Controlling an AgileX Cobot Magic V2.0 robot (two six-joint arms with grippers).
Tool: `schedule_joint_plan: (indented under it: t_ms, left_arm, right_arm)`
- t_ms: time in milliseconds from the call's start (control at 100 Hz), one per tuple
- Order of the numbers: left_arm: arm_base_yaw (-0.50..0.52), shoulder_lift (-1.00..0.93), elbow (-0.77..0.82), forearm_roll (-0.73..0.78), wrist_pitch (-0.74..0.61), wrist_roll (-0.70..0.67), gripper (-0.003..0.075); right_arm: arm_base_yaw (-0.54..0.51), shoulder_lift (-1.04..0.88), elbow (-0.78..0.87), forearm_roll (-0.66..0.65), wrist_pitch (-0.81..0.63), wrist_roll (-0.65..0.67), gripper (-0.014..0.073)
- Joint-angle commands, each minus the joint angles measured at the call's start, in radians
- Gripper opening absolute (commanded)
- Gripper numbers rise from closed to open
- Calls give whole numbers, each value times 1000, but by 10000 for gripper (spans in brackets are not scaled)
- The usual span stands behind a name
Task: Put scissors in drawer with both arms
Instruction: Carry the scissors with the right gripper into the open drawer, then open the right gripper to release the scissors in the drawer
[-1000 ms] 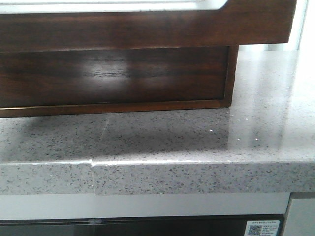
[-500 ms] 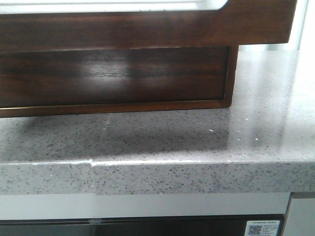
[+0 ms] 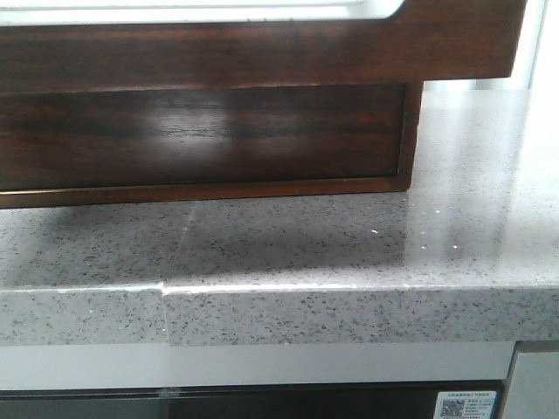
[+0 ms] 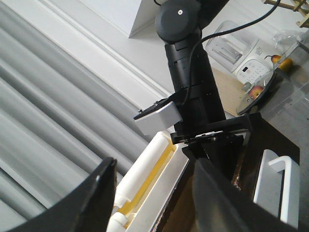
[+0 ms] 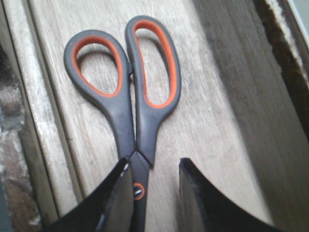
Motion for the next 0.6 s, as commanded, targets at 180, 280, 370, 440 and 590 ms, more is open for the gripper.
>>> schedule_joint_plan:
  t_ms: [180, 280, 370, 440, 590]
  left_arm:
    - [-7, 6, -34, -41, -33, -37, 337]
    - [-7, 4, -34, -41, -33, -37, 238]
    - [-7, -3, -34, -41, -33, -42, 89]
    - [-7, -10, -34, -41, -29, -62, -15]
    - [-7, -51, -34, -41, 20, -129, -22]
  right_arm:
    - [2, -35, -30, 9, -2, 27, 218]
    - [2, -62, -41, -12, -16, 72, 139]
    - [2, -99, -45, -56, -25, 89, 41]
    - [2, -138, -45, -89, -25, 99, -24]
    - [-8, -227, -45, -107, -22, 104, -61]
